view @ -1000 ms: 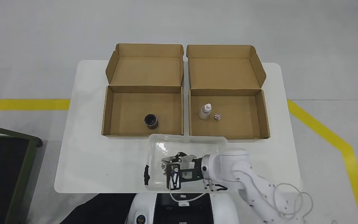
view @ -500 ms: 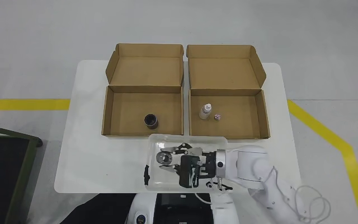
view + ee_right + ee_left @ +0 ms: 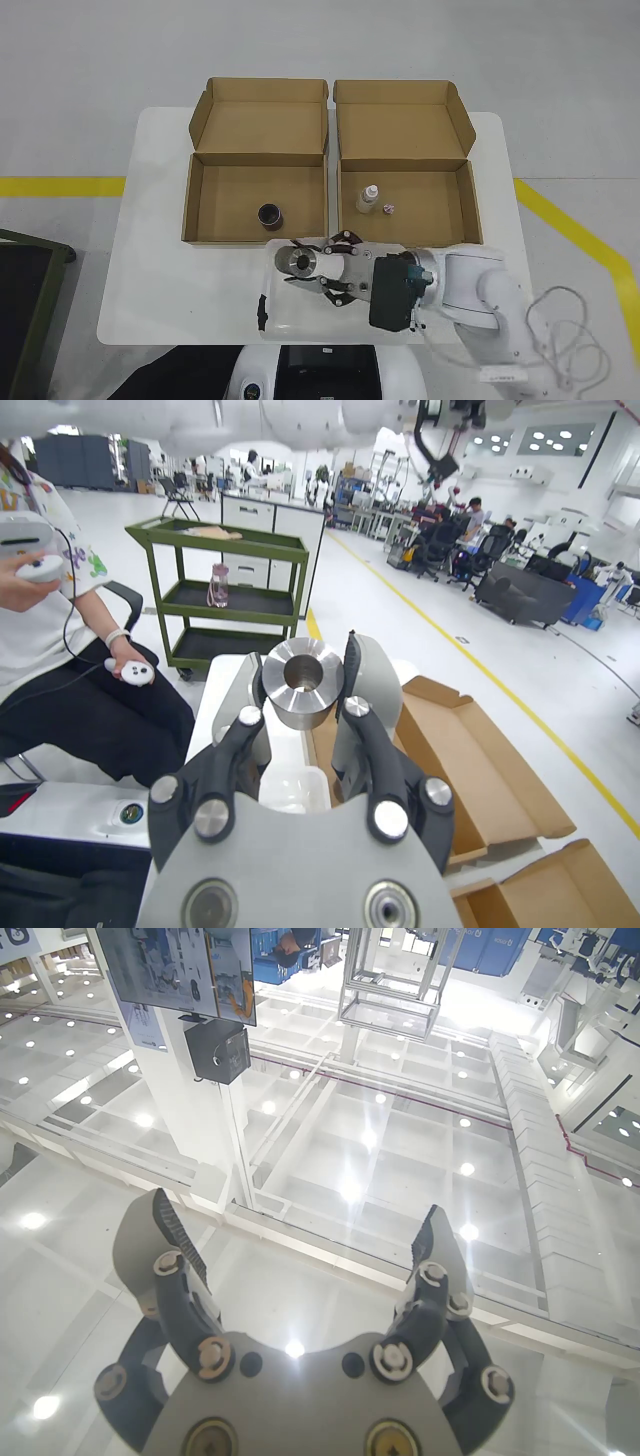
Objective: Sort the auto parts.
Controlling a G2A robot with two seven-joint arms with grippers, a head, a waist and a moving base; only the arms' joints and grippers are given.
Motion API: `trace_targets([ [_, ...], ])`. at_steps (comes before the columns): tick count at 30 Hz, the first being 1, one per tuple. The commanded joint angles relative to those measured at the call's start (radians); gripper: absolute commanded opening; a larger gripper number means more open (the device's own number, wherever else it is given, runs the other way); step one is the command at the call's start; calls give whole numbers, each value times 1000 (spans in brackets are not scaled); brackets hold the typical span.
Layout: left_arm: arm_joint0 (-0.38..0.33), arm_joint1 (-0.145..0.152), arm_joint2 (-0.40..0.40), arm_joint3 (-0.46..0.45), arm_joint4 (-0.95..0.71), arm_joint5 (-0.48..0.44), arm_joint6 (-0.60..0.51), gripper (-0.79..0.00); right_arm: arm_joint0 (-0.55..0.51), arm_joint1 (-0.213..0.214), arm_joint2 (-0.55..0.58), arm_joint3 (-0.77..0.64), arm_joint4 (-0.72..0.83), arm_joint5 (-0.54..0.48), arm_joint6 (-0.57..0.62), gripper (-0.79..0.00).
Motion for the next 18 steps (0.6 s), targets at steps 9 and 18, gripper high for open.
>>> trace_targets([
  [9,0,0,0,0,0,0,0,0,41,2,70,-27,75,9,-107,-785],
  [18,0,0,0,0,0,0,0,0,64,7,145,-41,88,21,-154,-785],
])
